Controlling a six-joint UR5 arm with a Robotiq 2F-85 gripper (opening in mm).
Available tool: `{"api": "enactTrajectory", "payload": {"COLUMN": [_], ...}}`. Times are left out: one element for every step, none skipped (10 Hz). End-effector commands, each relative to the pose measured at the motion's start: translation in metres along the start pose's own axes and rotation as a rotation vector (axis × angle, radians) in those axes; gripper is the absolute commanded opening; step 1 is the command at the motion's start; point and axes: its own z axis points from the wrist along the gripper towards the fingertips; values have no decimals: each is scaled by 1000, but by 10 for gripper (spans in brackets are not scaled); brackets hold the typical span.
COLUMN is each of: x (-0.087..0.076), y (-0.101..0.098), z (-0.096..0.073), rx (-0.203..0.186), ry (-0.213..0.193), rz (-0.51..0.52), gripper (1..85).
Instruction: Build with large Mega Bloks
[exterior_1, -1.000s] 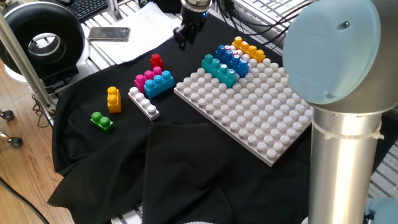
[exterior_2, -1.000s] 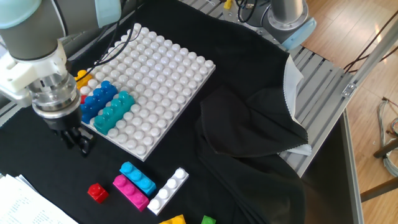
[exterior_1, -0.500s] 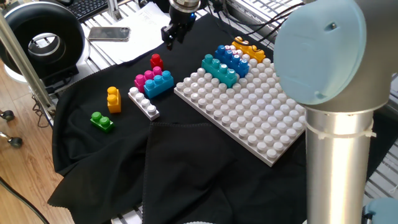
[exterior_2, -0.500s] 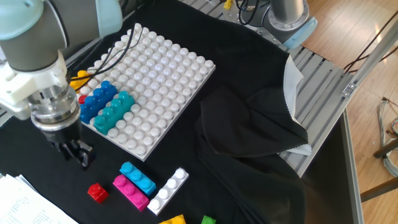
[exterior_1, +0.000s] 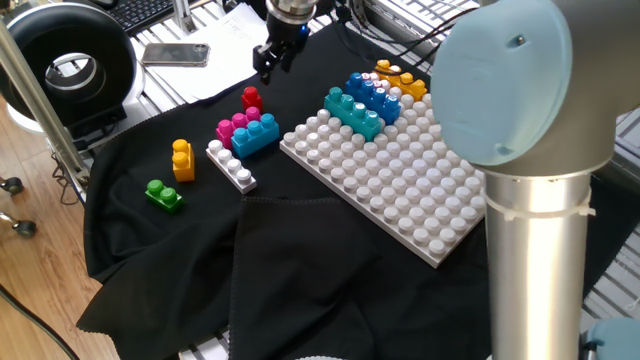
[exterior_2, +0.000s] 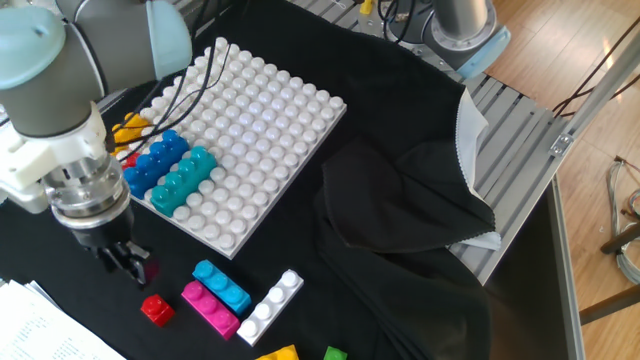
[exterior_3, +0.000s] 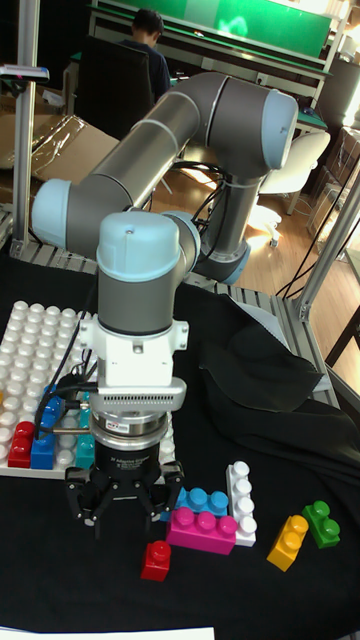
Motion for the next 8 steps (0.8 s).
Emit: {"api": "enactTrajectory", "payload": {"x": [-4, -4, -5, -4, -1, 5, 6, 4], "y": [7, 8, 10, 14, 19, 27, 30, 35], "z": [5, 6, 7, 6, 3, -2, -3, -2], "rx": [-36, -41, -54, -67, -80, -99, -105, -125], "ry": [0, 4, 2, 5, 17, 35, 40, 36], "rz": [47, 59, 65, 75, 86, 113, 128, 151], "gripper": [570, 563, 563, 567, 573, 577, 580, 583]}}
